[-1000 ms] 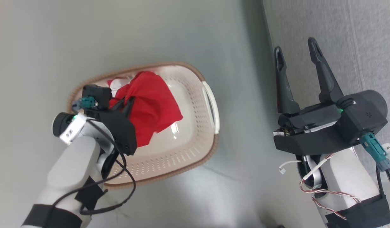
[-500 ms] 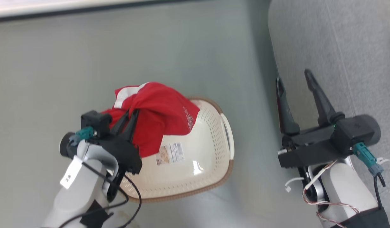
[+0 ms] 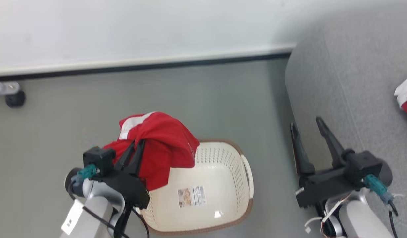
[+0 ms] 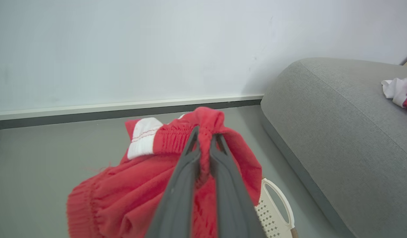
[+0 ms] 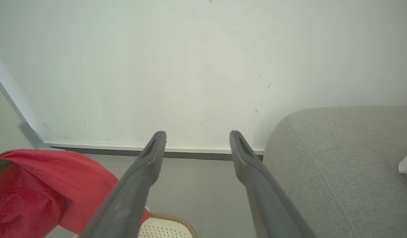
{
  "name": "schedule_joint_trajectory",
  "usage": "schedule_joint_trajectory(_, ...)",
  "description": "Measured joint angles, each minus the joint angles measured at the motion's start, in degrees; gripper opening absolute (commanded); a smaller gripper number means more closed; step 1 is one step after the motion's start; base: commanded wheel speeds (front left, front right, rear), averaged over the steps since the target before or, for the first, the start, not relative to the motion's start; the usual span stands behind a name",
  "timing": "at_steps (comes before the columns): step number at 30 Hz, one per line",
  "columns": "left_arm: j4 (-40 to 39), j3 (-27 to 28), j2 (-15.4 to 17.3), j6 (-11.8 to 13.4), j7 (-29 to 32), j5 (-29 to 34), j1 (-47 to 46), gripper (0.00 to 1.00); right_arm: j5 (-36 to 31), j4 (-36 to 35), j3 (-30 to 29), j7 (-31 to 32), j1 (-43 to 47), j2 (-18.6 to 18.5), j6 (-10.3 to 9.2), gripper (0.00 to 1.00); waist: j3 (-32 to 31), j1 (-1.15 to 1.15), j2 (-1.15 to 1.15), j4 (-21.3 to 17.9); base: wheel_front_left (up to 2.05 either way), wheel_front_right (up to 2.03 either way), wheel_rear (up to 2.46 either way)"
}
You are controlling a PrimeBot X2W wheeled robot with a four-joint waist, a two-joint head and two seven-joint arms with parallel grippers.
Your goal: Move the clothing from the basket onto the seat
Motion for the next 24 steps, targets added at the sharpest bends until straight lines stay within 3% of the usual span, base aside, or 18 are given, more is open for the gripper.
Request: schedule_joint_trajectory(24, -19.85, 1.30, 1.63, 3.18, -0.37, -0.98, 9.51, 0.00, 2.37, -3.18, 1.45, 2.97, 9.56, -0.58, 0.47, 1.00, -14.31, 0.00, 0.00, 2.58, 0.00, 0.00, 0.00)
